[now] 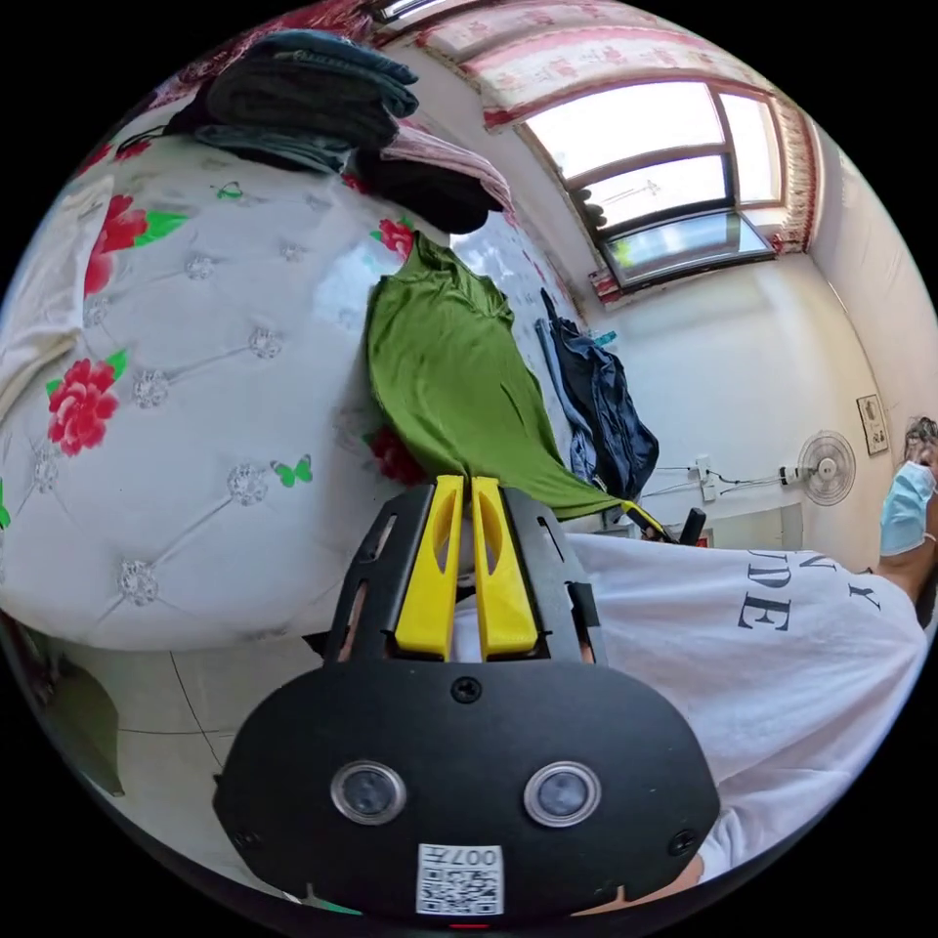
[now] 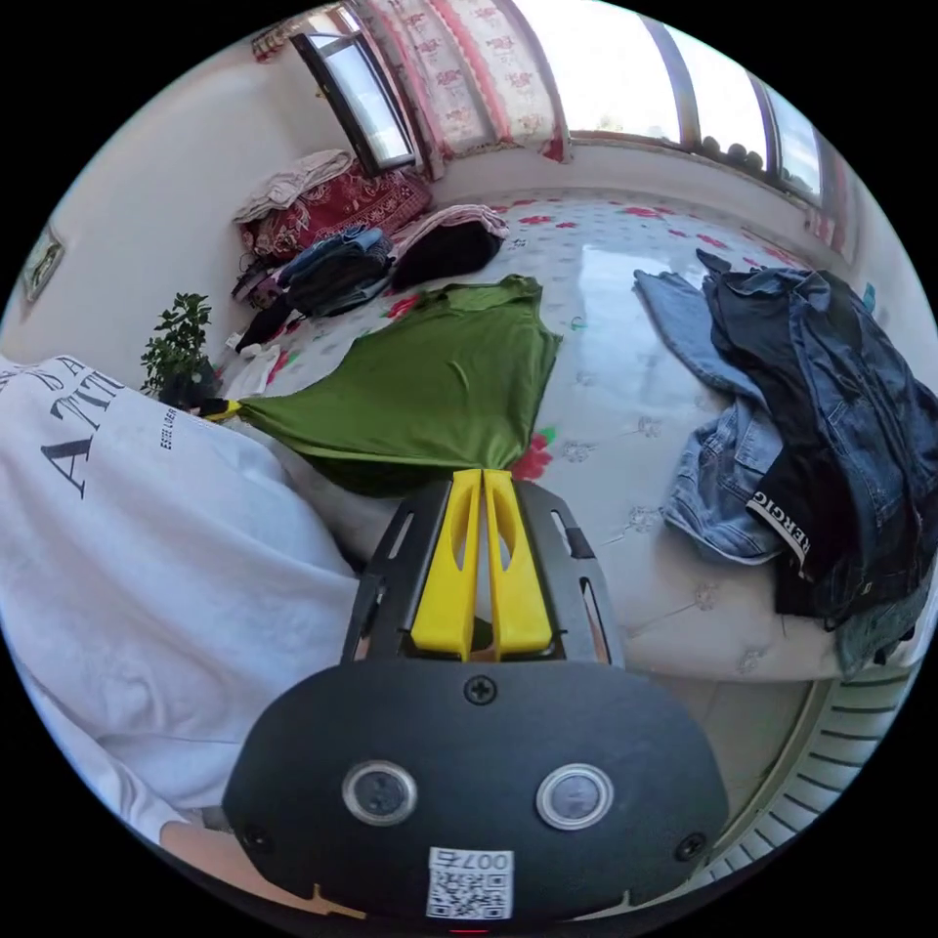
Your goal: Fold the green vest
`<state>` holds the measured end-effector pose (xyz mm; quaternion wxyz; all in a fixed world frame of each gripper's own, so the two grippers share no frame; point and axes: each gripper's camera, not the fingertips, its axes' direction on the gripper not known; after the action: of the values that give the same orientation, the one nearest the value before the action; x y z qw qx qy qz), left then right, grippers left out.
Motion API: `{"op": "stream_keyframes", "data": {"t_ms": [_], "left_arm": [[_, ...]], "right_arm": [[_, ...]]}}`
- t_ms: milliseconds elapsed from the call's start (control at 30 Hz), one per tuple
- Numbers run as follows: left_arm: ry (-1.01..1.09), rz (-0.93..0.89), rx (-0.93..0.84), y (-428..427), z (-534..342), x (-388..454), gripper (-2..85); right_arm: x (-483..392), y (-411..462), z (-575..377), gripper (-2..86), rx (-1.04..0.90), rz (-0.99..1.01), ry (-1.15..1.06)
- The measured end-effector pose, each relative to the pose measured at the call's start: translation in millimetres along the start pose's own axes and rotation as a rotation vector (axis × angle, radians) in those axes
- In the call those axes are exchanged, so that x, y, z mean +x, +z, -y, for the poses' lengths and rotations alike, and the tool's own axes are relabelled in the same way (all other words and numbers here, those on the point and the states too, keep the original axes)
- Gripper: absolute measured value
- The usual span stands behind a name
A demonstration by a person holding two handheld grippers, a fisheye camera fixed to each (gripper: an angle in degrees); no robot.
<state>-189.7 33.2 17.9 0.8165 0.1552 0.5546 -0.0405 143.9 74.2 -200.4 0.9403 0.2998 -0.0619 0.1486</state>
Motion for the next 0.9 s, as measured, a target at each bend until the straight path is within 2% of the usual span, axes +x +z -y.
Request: {"op": "stream_keyframes", "data": {"t_ms": [133, 300, 433, 500, 567, 633, 900], "left_arm": [[0.008, -0.018, 0.006, -1.3, 25.1, -0.1, -0.8], [-0.053, -0.031, 0.11, 10.1, 112.9, -15.8, -0.1], [-0.175, 0.0, 0.242, 30.4, 173.3, -35.7, 3.6], [-0.255, 0.101, 0.287, 40.6, 195.6, -47.9, 7.5], [-0.267, 0.174, 0.239, 47.3, 203.8, -51.4, 9.5], [-0.213, 0.225, 0.2, 51.5, 201.2, -46.9, 10.2], [-0.002, 0.341, -0.021, 93.4, 130.8, -28.3, 9.8]], "right_arm": [[22.1, -1.3, 24.5, -0.2, -0.028, 0.04, -0.008], [57.0, 13.7, 103.0, 0.1, -0.006, 0.052, -0.034], [100.4, 43.2, 185.0, 1.6, 0.143, 0.048, 0.105], [120.7, 64.3, 205.4, 2.4, 0.117, 0.025, 0.201], [138.6, 85.8, 206.9, 3.3, 0.07, 0.034, 0.295], [140.5, 95.6, 192.7, 3.8, 0.058, 0.089, 0.3], [111.1, 123.3, 129.2, 5.3, -0.114, 0.063, 0.151]]}}
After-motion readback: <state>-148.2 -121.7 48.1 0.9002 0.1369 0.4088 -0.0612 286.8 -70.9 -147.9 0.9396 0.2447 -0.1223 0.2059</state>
